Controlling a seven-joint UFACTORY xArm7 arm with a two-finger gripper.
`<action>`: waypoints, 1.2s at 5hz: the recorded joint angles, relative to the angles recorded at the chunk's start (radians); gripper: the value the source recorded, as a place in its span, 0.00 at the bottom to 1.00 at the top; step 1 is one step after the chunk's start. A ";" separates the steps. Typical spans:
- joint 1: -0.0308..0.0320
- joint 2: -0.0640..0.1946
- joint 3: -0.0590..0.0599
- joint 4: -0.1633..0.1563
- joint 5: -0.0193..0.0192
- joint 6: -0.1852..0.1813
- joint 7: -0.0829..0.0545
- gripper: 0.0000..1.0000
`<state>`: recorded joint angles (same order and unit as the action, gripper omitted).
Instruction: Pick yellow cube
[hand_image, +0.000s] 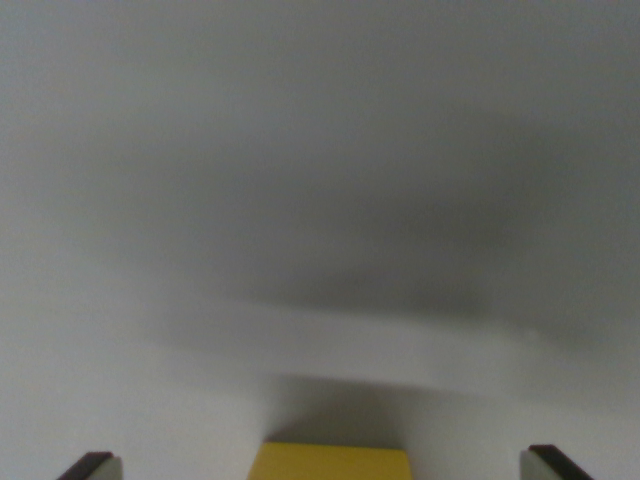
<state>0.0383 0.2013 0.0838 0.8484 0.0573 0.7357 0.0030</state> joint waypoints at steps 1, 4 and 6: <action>0.0000 0.000 0.000 0.000 0.0000 0.000 0.000 0.00; 0.0042 0.010 0.005 -0.047 0.0037 -0.049 0.000 0.00; 0.0058 0.014 0.007 -0.064 0.0050 -0.067 -0.001 0.00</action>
<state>0.0441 0.2154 0.0905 0.7848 0.0623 0.6690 0.0025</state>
